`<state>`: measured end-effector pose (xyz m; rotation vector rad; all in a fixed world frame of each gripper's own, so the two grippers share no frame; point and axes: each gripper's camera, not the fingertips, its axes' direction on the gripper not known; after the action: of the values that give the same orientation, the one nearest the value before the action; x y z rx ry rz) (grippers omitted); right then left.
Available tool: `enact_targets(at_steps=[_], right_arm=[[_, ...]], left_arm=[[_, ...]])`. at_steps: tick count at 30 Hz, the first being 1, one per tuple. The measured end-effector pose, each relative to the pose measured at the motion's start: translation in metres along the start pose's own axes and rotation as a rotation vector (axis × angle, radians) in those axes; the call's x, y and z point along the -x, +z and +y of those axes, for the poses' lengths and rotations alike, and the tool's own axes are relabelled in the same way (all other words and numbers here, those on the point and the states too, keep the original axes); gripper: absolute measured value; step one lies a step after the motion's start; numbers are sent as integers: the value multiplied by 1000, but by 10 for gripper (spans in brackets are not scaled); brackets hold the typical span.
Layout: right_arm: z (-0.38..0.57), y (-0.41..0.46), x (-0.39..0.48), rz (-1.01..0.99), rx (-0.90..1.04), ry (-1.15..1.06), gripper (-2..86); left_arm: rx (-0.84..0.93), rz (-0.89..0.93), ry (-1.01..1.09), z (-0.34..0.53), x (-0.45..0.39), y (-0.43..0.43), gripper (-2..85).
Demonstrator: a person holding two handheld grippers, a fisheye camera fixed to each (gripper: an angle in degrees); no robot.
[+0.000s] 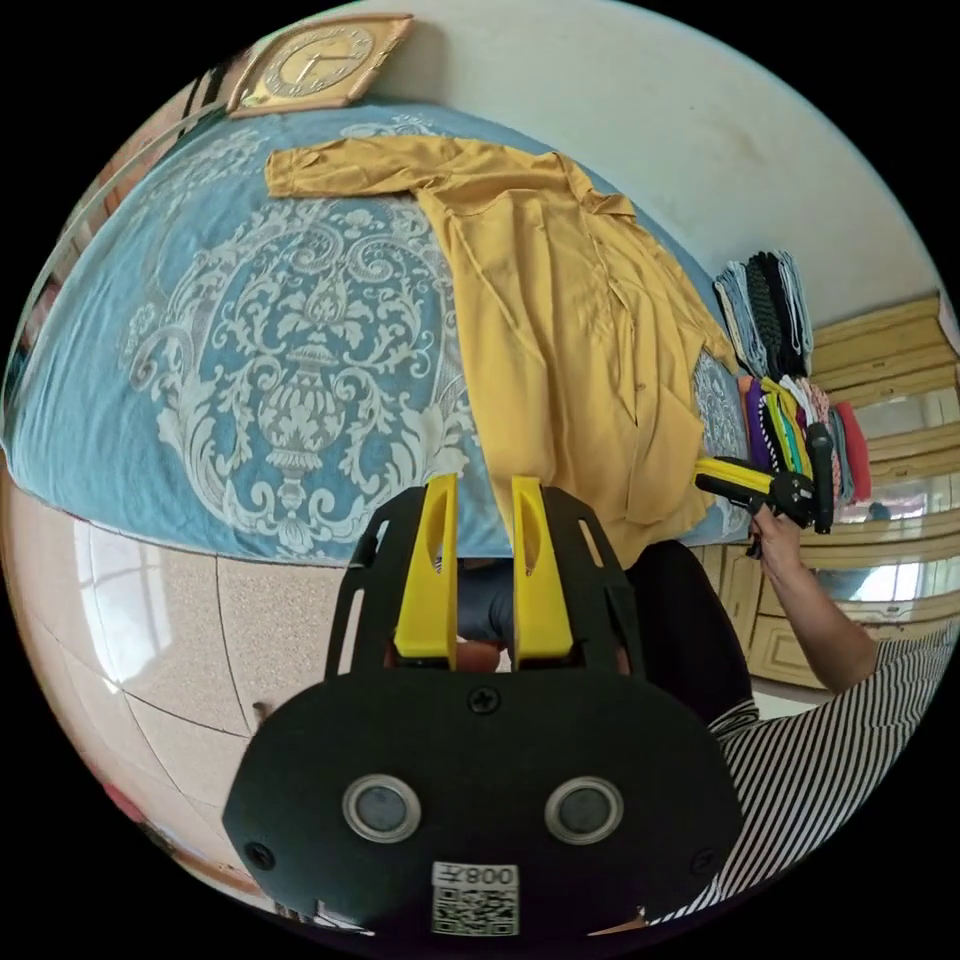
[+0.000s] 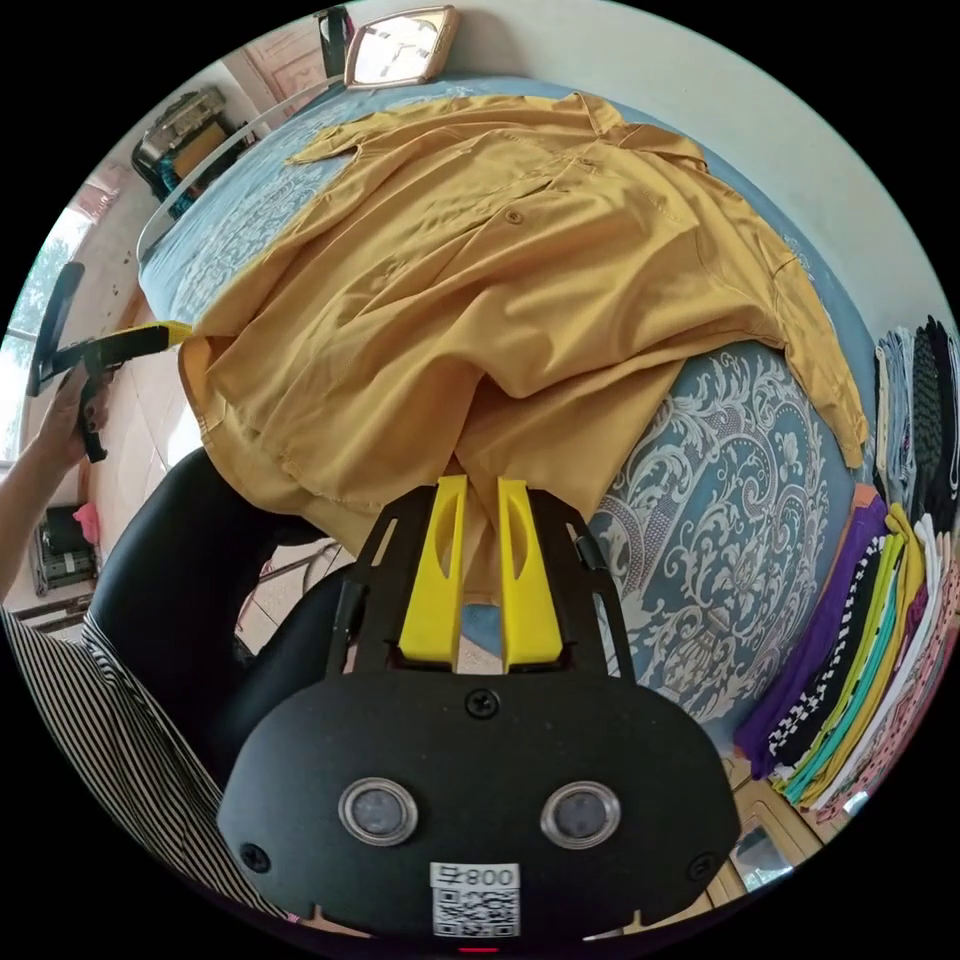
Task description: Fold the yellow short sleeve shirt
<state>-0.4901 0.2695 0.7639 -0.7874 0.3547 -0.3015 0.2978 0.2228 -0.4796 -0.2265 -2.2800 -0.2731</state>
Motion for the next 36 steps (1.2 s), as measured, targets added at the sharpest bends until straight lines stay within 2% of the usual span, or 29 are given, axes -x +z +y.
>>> enact_targets(at_steps=[5, 7, 13, 17, 18, 20, 22, 25, 27, 30, 32, 36], right_arm=[[26, -20, 7, -9, 4, 14, 46], [41, -28, 4, -37, 5, 36, 30], [80, -42, 4, -50, -1, 56, 15], [105, -47, 2, -52, -3, 64, 12], [113, -48, 0, -58, -1, 68, 12], [126, -49, -5, -75, 1, 77, 10], [144, -50, -13, -103, 4, 94, 7], [170, -51, -28, -160, -5, 140, 5], [190, -53, -38, -213, -34, 182, 5], [225, -54, -55, -263, -69, 252, 4], [244, -54, -64, -292, -82, 281, 4], [280, -51, -82, -323, -103, 316, 4]], left_arm=[[66, -86, 128, 11, -32, -3, 109], [51, -128, 133, 20, -37, -14, 109], [-79, -91, 238, 59, -53, -67, 100], [64, -269, 382, 75, -72, -49, 79], [76, -359, 383, 81, -69, -47, 58], [62, -393, 329, 91, -57, -55, 30], [34, -300, 235, 103, -34, -73, 20], [-37, -172, -13, 132, 21, -101, 15], [-69, 26, -212, 161, 71, -106, 18], [-132, 97, -339, 194, 105, -112, 35], [-151, 112, -321, 204, 108, -118, 52], [-111, 18, -121, 199, 83, -122, 77]])
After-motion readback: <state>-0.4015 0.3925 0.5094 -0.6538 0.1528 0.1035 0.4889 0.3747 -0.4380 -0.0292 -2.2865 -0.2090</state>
